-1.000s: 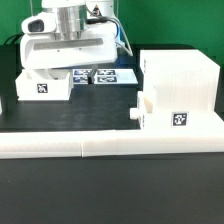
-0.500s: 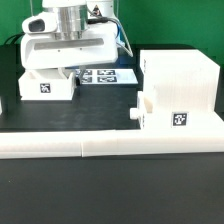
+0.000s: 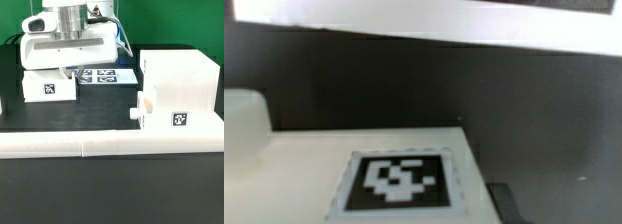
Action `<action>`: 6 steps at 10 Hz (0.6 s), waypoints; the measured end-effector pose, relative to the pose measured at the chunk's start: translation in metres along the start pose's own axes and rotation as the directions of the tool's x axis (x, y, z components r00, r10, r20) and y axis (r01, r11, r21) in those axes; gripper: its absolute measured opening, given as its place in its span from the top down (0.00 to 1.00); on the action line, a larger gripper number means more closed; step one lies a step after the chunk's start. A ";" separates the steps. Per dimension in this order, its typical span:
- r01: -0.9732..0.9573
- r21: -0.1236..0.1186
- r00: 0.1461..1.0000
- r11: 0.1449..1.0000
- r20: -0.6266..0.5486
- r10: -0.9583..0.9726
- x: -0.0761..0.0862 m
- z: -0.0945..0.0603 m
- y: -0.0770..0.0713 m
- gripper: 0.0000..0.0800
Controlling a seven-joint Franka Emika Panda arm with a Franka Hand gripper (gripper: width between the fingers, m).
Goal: Assemble drawer
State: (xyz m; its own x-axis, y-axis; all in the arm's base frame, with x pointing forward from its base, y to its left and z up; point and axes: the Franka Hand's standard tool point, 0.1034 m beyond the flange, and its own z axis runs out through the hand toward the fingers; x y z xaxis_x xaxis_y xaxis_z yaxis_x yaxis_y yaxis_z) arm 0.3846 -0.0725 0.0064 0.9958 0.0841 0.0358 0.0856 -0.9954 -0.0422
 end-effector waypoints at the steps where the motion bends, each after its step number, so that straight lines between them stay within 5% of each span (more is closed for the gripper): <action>1: 0.004 0.001 1.000 1.000 0.001 -0.004 0.002 -0.001 0.000 0.95; 6: 0.105 0.032 0.994 0.994 0.016 -0.106 0.060 -0.030 -0.025 0.95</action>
Offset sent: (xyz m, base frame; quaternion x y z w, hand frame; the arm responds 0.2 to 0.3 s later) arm 0.0411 0.0206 0.0267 -0.0075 -0.0107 -0.1027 0.9946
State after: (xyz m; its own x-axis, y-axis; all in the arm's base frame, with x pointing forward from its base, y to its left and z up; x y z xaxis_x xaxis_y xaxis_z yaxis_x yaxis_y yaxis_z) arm 0.4408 -0.0436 0.0398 0.9815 0.1897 0.0245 0.1909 -0.9791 -0.0700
